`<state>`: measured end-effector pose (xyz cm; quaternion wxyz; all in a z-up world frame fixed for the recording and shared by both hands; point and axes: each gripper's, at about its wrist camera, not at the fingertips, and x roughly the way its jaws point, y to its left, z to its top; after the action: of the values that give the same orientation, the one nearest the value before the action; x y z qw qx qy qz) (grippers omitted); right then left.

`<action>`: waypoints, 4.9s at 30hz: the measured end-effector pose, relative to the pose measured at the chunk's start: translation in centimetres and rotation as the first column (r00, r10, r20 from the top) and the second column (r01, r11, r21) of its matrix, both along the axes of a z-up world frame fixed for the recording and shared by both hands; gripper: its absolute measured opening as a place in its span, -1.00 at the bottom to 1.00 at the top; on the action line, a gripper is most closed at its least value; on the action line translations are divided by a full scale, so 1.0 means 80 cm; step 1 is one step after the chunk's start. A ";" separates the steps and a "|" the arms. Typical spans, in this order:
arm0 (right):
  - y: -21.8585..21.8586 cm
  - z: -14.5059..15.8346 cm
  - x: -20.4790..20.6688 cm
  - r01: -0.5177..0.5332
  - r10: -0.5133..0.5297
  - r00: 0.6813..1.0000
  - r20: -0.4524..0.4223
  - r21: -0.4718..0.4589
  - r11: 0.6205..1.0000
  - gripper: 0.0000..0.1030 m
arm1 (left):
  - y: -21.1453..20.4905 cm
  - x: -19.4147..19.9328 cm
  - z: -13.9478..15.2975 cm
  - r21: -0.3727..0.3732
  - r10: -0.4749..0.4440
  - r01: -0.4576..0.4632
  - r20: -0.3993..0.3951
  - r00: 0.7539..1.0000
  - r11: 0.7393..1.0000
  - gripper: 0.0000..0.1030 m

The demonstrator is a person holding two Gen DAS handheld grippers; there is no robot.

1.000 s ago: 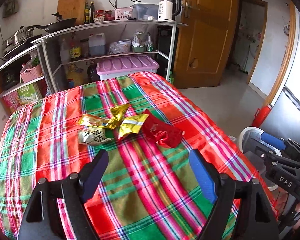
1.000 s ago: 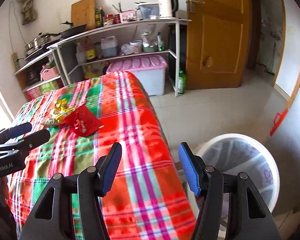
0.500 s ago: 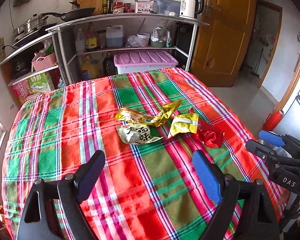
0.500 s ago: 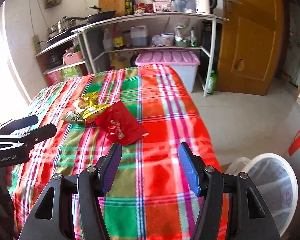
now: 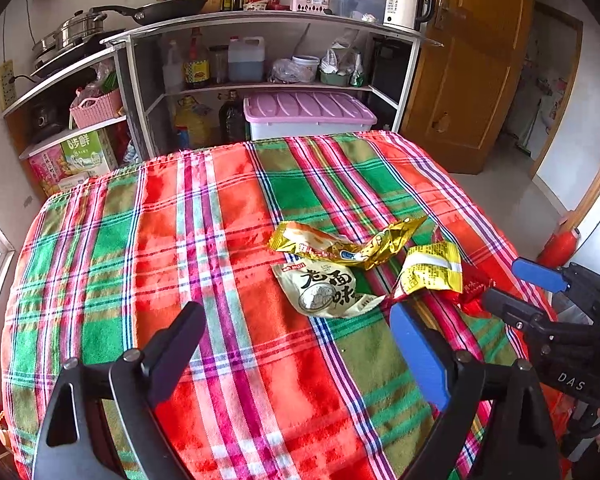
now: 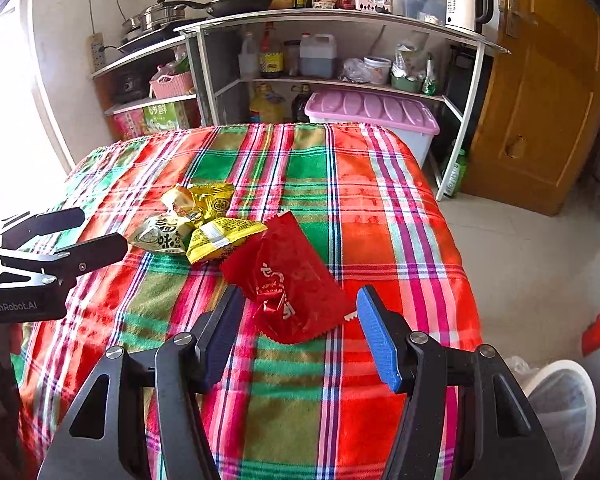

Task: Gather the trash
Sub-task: 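Grasp the beige noodle-snack bag with the left tool while the right tool grasps the red packet, then carry the beige snack bag and red packet over the white bin with both tools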

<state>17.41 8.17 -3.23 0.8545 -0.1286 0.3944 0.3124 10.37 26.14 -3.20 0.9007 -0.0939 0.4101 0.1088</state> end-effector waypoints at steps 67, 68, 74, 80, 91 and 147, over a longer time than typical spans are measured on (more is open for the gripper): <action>0.007 -0.010 -0.012 -0.010 0.011 0.999 -0.034 0.032 0.999 -0.70 | -0.009 -0.008 -0.019 -0.067 -0.036 0.037 0.020 0.999 0.997 -0.74; 0.006 -0.009 -0.014 -0.009 0.010 0.999 -0.033 0.037 0.999 -0.70 | -0.011 -0.009 -0.019 -0.067 -0.043 0.045 0.020 0.999 0.997 -0.74; -0.006 -0.004 -0.020 0.006 -0.004 0.999 -0.031 0.057 0.998 -0.70 | -0.026 -0.017 -0.009 -0.092 -0.075 0.080 0.047 0.996 0.993 -0.75; -0.022 0.002 -0.027 0.024 -0.023 0.999 -0.024 0.077 0.997 -0.70 | -0.038 -0.018 -0.010 -0.041 -0.079 0.080 0.038 0.996 0.996 -0.75; -0.023 -0.001 -0.027 0.035 -0.033 0.999 -0.031 0.071 0.997 -0.70 | -0.026 0.013 -0.038 -0.112 -0.067 0.066 -0.003 0.998 0.992 0.27; -0.302 0.049 -0.101 0.426 -0.435 0.899 0.052 0.129 0.896 -0.70 | -0.307 0.001 0.052 0.001 -0.434 0.438 0.134 0.891 0.899 -0.51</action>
<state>9.37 -16.02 0.67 0.9233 -0.0014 0.3605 0.1322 10.44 1.59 0.93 0.9256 -0.0196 0.3622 -0.1081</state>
